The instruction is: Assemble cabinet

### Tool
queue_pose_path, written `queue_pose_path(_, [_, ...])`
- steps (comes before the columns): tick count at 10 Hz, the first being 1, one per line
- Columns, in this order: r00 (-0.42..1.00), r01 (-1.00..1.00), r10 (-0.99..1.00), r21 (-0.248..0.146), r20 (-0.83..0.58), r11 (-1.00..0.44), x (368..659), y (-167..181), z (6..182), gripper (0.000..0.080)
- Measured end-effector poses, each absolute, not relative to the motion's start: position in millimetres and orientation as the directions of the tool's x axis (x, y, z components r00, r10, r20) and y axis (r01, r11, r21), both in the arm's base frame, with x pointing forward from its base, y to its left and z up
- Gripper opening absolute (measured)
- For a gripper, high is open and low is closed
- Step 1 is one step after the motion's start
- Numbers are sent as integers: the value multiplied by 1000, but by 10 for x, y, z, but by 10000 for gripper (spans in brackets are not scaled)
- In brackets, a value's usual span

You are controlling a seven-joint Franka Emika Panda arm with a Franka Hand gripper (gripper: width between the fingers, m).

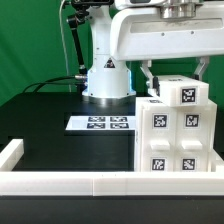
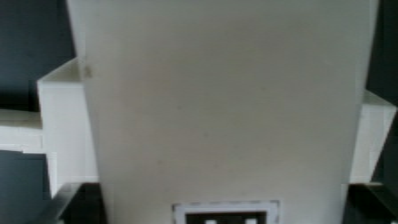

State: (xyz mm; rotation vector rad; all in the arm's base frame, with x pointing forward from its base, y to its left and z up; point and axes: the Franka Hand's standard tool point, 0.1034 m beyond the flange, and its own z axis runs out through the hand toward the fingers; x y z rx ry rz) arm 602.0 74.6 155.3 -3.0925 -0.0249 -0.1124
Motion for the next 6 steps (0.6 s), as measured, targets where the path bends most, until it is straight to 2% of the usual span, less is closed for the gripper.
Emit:
queue_pose_path(3, [984, -165, -168, -60, 63, -985, 6018, 753, 1552, 560])
queue_pose_path(6, [907, -414, -419, -86, 51, -906, 6006, 771, 1549, 560])
